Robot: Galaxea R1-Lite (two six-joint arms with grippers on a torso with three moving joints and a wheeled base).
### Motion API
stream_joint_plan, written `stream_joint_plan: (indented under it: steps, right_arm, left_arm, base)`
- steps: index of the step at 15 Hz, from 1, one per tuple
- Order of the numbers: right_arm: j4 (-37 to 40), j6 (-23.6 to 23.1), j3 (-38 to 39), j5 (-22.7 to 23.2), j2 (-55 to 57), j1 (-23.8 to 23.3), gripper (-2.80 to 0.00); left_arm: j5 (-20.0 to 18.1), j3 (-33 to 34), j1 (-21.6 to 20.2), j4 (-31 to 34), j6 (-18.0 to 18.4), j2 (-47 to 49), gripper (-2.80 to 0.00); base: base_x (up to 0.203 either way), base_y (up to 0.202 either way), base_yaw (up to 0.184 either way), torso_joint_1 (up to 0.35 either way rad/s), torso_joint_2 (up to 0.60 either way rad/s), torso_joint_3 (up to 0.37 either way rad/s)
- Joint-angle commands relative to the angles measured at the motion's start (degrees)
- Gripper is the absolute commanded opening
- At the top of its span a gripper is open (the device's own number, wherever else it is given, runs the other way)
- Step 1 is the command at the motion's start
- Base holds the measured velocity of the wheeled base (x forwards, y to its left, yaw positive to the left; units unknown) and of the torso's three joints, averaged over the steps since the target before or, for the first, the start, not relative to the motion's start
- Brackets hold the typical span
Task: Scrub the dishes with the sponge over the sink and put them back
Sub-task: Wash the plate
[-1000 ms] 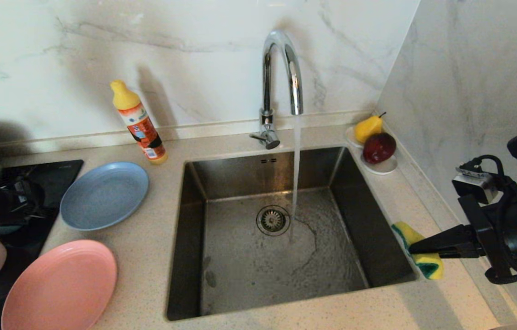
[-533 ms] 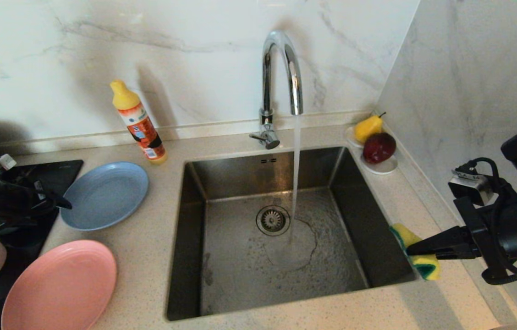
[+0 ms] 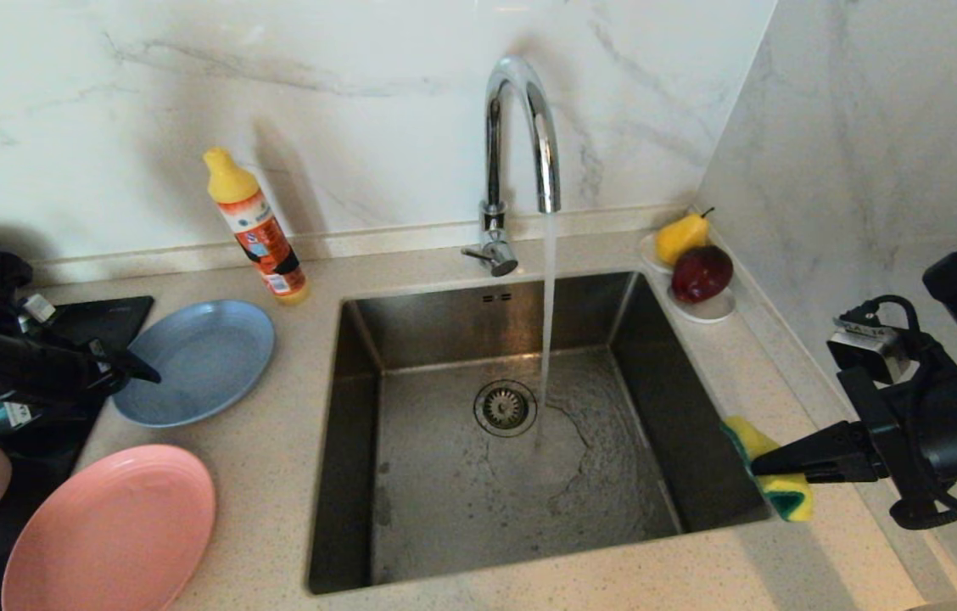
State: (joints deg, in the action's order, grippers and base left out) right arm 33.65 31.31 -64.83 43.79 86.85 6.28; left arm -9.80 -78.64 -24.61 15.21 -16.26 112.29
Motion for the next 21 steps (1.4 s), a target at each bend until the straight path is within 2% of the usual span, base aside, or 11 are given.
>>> stream_joint_plan:
  steps: [1,9,19,20,21]
  right_arm:
    - [0.2,0.2,0.5,0.2,-0.3,-0.1,-2.80]
    - [-0.2,0.2,1.6,0.3,-0.9,-1.4,-2.80]
    - [-1.6,0.2,2.1,0.3,0.0,-1.7,-2.80]
    - [-1.9,0.2,2.0,0.3,-0.1,-1.6,-2.80]
    - [-1.9,0.2,1.9,0.3,-0.3,-1.6,-2.80]
  left_arm:
    - [-0.1,-0.3,0.1,0.0,-0.4,0.7,0.00]
    - [0.0,-0.1,3.3,-1.8,-2.5,1.1,0.00]
    - [0.7,-1.0,3.1,-2.4,-2.5,2.7,0.00]
    - [0.8,-1.0,2.8,-2.5,-2.5,2.7,-2.80]
    - [1.4,-1.1,2.8,-2.5,-2.5,2.7,-2.80]
  base:
    - [0.000,0.000,0.000,0.000,0.00,0.000]
    - [0.000,0.000,0.000,0.000,0.00,0.000]
    - [0.000,0.000,0.000,0.000,0.00,0.000]
    - [0.000,0.000,0.000,0.000,0.00,0.000]
    - [0.000,0.000,0.000,0.000,0.00,0.000]
